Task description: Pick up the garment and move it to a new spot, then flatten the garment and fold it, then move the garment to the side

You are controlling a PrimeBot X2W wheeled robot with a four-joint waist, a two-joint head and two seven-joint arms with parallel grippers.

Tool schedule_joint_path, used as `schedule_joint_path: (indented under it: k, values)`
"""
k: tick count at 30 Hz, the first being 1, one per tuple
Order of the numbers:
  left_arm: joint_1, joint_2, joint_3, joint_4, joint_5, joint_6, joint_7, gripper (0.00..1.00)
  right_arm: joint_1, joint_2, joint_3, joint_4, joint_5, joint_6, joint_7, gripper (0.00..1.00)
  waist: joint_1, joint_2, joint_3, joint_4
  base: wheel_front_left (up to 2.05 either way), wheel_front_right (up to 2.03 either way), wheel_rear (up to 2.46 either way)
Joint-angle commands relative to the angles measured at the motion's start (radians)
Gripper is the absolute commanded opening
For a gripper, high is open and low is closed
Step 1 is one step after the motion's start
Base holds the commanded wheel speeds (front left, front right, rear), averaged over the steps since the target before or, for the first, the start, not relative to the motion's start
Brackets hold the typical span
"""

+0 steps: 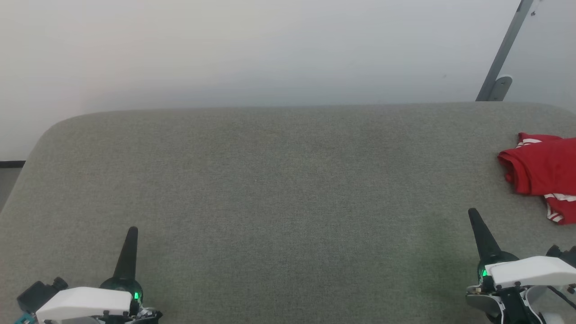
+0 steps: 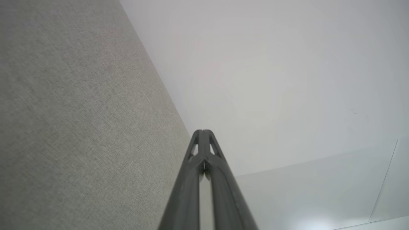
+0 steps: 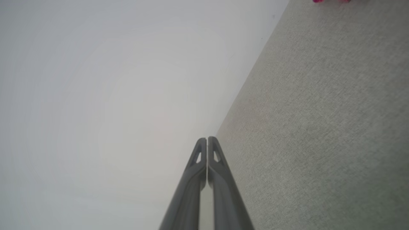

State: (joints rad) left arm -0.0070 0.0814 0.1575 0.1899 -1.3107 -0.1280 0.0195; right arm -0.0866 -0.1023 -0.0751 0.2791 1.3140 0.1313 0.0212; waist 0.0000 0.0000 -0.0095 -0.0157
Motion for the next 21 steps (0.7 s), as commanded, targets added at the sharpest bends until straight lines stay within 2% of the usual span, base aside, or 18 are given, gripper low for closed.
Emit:
schedule_joint_path:
  k: [1, 21]
  values:
    - [-0.027, 0.001, -0.002, -0.003, -0.016, -0.003, 0.008, 0.00, -0.017, 0.000, -0.005, -0.013, 0.018, -0.001, 0.007, 0.00, 0.0000, 0.0000, 0.000, 0.000, 0.00, 0.00, 0.00]
    - [-0.069, -0.015, -0.024, 0.027, -0.167, -0.004, 0.053, 0.00, -0.024, 0.028, -0.023, -0.026, 0.162, 0.000, 0.051, 0.00, 0.0000, 0.0000, 0.006, 0.007, 0.00, 0.00, 0.00]
